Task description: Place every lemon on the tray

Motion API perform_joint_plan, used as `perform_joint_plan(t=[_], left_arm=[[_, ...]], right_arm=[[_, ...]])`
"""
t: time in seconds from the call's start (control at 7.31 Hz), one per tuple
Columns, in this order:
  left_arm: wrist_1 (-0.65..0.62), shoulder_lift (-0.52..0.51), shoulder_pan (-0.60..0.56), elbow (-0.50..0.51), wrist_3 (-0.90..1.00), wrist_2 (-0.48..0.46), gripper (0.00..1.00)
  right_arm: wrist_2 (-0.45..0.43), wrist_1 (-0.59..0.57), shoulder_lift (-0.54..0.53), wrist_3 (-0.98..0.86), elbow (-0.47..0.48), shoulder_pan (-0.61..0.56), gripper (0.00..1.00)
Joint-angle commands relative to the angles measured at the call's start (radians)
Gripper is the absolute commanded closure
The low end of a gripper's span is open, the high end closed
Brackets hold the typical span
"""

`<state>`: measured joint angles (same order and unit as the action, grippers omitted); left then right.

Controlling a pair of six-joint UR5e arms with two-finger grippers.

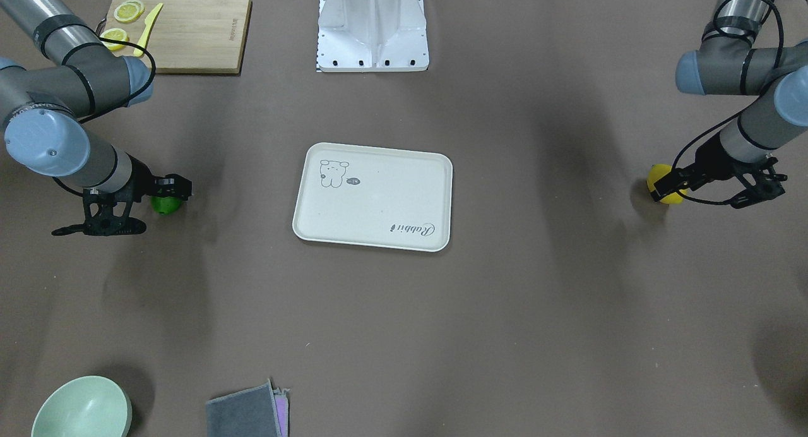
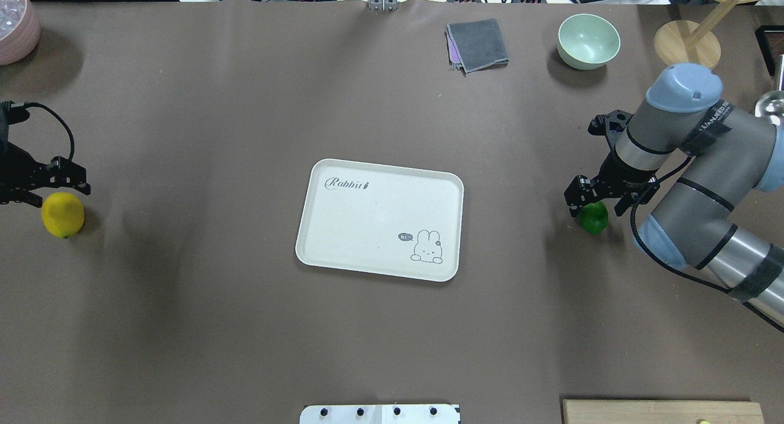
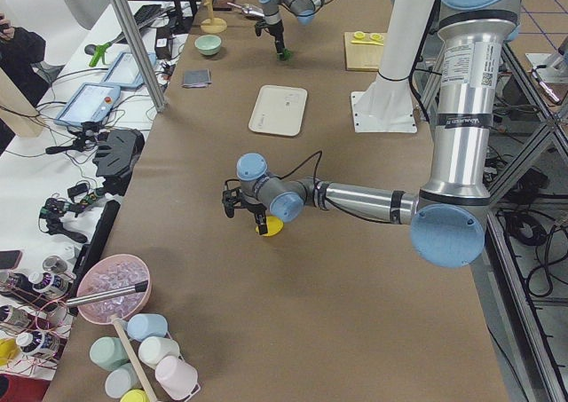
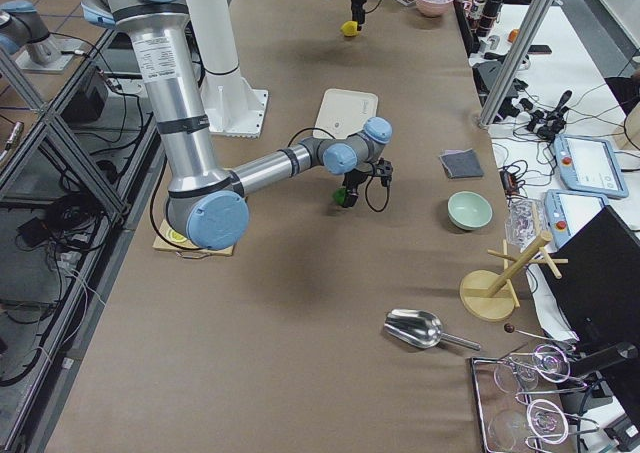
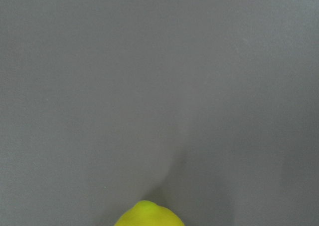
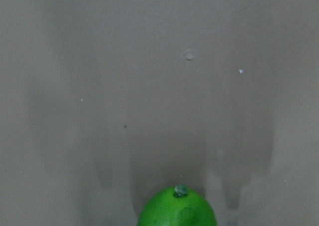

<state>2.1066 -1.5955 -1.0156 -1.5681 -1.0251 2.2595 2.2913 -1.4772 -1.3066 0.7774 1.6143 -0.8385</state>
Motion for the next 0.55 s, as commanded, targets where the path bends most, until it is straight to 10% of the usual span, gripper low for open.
perform_joint_plan(t=[0.0,0.14,0.41], left_arm=[[0.051,0.041,0.025,0.0,-0.006,-0.003,0.03],[0.068,0.052,0.032,0.002,-0.007,-0.012,0.03],[0.07,0.052,0.032,0.0,-0.007,-0.015,0.24]], right_arm=[[0.004,0.008,0.001,0.0,-0.007,0.007,0.42],[0.005,0.008,0.001,0.0,-0.007,0.007,0.65],[0.01,0.009,0.001,-0.003,-0.004,0.007,0.78]])
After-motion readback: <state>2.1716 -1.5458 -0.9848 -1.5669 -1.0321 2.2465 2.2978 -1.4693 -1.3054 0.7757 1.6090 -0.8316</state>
